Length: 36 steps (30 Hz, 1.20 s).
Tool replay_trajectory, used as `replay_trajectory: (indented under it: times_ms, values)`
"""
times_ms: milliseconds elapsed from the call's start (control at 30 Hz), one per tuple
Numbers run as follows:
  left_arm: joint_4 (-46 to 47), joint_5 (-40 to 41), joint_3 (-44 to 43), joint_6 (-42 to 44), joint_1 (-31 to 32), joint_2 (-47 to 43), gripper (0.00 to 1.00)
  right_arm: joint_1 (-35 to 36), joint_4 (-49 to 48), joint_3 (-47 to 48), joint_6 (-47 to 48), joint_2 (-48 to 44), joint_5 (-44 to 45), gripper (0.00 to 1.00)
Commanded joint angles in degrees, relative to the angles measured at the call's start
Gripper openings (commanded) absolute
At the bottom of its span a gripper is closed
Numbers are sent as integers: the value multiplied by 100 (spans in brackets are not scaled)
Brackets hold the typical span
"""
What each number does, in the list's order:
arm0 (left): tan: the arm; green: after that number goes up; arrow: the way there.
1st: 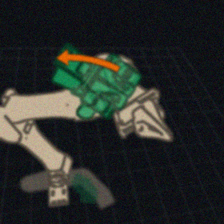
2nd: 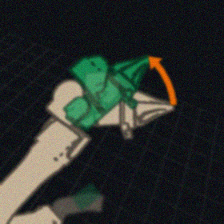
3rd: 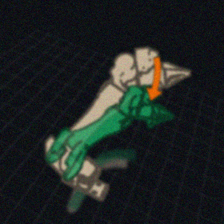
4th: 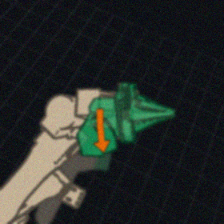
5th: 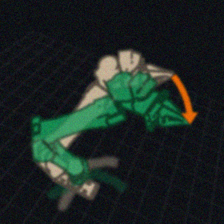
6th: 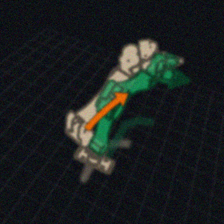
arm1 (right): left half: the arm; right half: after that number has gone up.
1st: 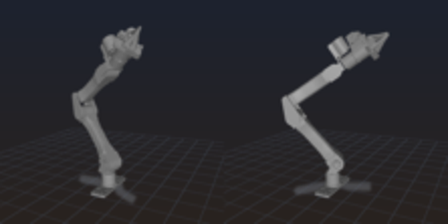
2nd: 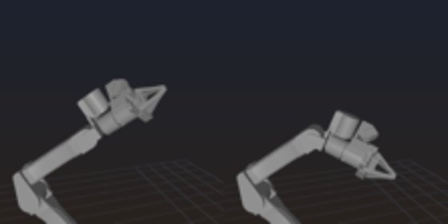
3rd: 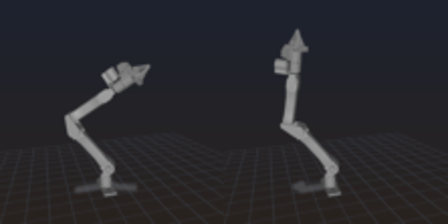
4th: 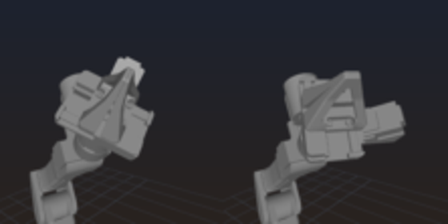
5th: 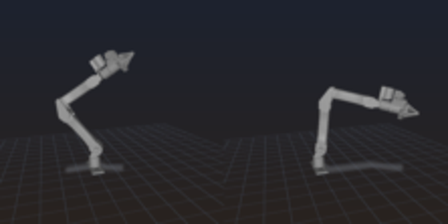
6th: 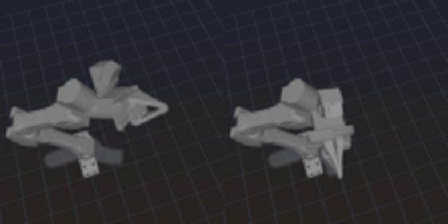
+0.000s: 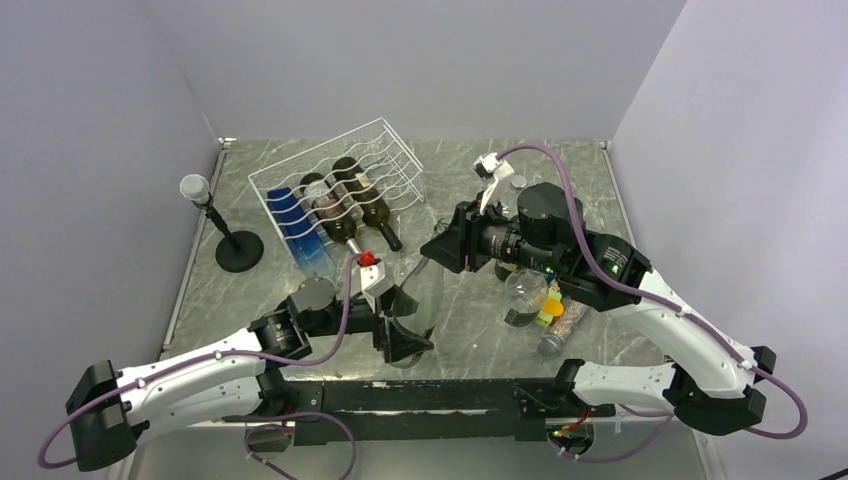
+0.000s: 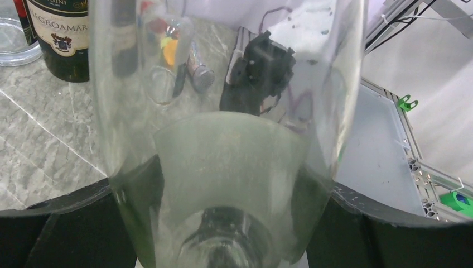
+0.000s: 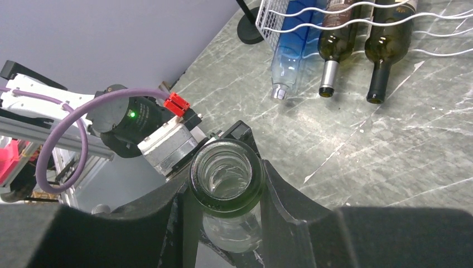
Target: Put the wine bottle on the wine rack
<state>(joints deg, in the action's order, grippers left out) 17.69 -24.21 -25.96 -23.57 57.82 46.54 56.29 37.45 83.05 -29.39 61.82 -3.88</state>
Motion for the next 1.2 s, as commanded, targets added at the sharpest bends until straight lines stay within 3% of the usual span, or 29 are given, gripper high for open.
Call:
replay_trajectory:
  times_ms: [0,200,367,500,633,700,967,1167]
  values:
    - [-325,500,-354,231,-31,57,1,46,-1412,226,-663,-488,-285,0]
    - [-743,1125,-673,585,-30,-66,1,44,-1056,144,-466,-668,-40,2]
    - [-1594,2362,-1219,1404,-21,-88,1,40,-844,-36,-169,-851,330,41]
    - [-2677,3498,-1918,2193,-25,251,1,23,-667,-235,65,-903,921,58]
    - [-2915,3929,-2236,2935,-25,387,1,13,-691,-449,200,-1006,1175,85]
    - [-3048,4269,-2353,3302,-25,390,1,5,-680,-483,309,-1076,1243,94]
    - [-3670,5002,-2551,4726,126,193,1,5,-51,-17,475,-1177,1713,98]
    - [-3386,4431,-1908,5982,253,-716,1,5,1121,633,823,-721,1000,97]
